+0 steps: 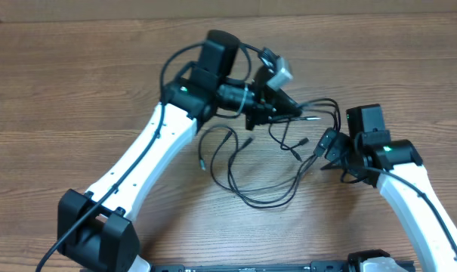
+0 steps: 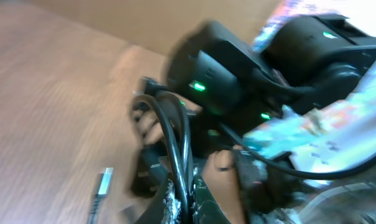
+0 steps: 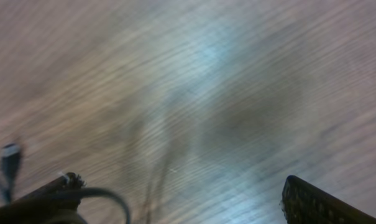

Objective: Untangle cables

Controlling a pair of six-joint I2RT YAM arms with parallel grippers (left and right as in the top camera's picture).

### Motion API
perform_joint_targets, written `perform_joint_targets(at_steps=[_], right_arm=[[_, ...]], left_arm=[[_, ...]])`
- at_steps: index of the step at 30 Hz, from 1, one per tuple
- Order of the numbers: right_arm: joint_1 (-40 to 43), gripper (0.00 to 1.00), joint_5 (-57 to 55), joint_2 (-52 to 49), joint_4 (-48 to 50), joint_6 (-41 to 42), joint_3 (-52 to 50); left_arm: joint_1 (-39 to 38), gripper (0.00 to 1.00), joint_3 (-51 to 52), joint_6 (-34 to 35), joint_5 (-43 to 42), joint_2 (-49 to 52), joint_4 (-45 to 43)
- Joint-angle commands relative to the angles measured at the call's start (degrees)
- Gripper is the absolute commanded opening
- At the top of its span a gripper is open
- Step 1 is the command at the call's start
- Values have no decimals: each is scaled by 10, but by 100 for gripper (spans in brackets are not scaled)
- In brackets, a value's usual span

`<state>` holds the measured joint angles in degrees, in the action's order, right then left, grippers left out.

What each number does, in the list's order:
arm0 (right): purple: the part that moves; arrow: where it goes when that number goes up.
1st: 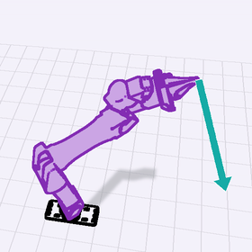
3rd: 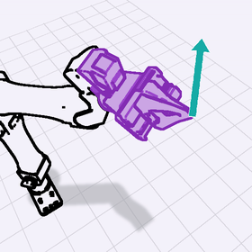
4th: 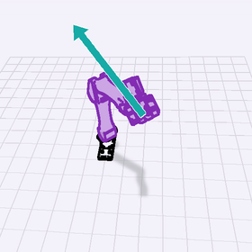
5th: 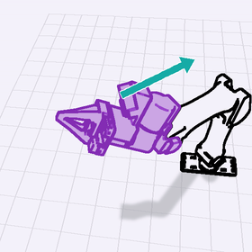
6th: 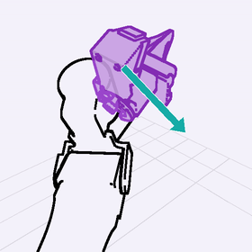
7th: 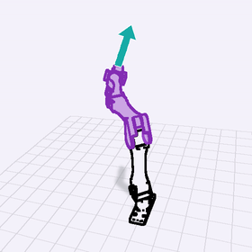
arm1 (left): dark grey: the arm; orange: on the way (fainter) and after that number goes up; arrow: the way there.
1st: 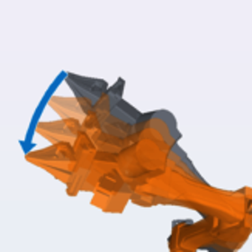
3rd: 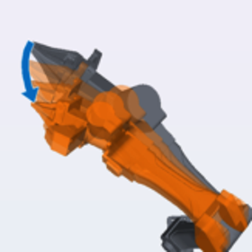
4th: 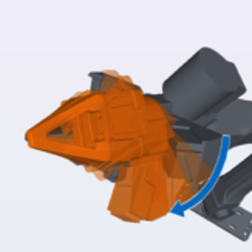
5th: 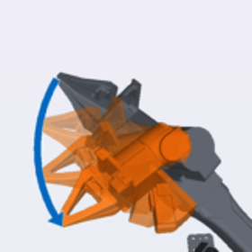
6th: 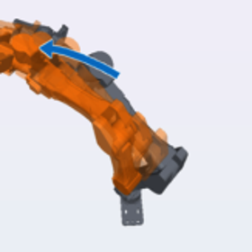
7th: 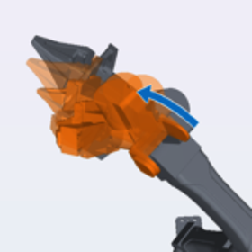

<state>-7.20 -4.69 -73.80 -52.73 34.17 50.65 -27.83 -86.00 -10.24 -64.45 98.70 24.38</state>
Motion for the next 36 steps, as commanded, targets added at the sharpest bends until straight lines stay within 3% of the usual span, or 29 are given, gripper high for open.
perform_joint_targets(at_steps=[1, 2, 3, 7, 17, 22, 27, 36], right_arm=[[2, 100, -41, -22, -13, 35, 3], [2, 100, -43, -23, -15, 35, 3], [2, 100, -43, -23, -14, 35, 3], [2, 100, -40, -23, -12, 35, 3], [1, 100, 156, -23, 2, -62, 3], [1, 100, 179, -23, 14, -62, 3], [1, 100, 172, -28, 36, -62, 2], [1, 100, 190, -77, 164, -55, -51]], left_arm=[[50, 6, -21, 30, 120, -5, -2], [60, 26, -20, 30, 180, -5, 0], [65, 98, -20, 30, 222, -5, 5], [73, 100, -20, 30, 385, -5, 55], [73, 100, -20, 38, 466, -5, 146], [84, 100, -20, 181, 545, -5, 151], [104, 100, -20, 189, 546, -5, 155], [116, 100, -20, 193, 546, -5, 155]])
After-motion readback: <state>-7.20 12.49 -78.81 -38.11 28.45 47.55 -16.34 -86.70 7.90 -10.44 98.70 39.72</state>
